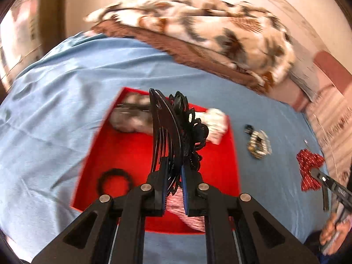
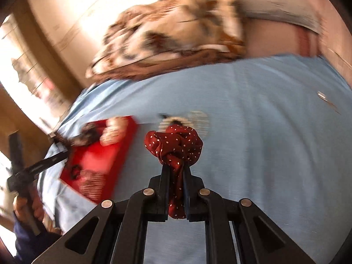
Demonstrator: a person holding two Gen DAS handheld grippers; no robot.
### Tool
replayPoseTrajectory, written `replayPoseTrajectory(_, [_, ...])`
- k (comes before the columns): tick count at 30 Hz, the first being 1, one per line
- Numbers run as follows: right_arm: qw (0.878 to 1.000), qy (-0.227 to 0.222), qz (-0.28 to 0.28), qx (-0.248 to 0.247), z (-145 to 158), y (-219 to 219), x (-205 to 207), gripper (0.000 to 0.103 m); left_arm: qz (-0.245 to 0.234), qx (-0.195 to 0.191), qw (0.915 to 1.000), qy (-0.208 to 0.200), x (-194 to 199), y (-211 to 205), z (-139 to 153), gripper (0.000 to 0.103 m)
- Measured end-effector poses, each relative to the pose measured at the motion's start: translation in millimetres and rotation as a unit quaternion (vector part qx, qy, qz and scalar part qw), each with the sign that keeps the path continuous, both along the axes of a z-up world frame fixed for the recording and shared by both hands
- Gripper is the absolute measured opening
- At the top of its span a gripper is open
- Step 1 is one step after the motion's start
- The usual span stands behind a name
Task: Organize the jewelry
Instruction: 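Carry the claw clip and red polka-dot scrunchie into the red tray and release both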
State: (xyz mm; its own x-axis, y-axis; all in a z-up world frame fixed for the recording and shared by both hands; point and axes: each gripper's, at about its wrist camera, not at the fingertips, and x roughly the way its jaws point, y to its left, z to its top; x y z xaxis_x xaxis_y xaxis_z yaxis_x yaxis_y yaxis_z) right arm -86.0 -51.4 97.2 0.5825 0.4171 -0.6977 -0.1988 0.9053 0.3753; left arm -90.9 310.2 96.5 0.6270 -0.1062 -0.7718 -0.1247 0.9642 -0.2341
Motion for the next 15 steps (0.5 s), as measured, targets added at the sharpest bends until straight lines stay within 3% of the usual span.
replayPoseTrajectory(6, [0.996, 0.018, 0.086, 0.000, 5, 104, 19, 0.011, 0.004, -0.013, 0.9994, 0.031, 1, 25, -17, 0.010])
replayPoseTrajectory(9, [0.993, 0.020, 0.119, -0.013, 4, 150, 29, 0.011, -0.008, -0.005, 0.9997, 0.025, 1, 24, -14, 0.011])
replayPoseTrajectory(13, [0.988, 0.026, 0.149, -0.036, -5, 202, 47, 0.011, 0.017, -0.008, 0.9993, 0.034, 9, 39, -19, 0.011])
replayPoseTrajectory(15, [0.987, 0.035, 0.154, -0.043, -11, 219, 57, 0.011, 0.039, 0.014, 0.9982, 0.044, 15, 46, -25, 0.011])
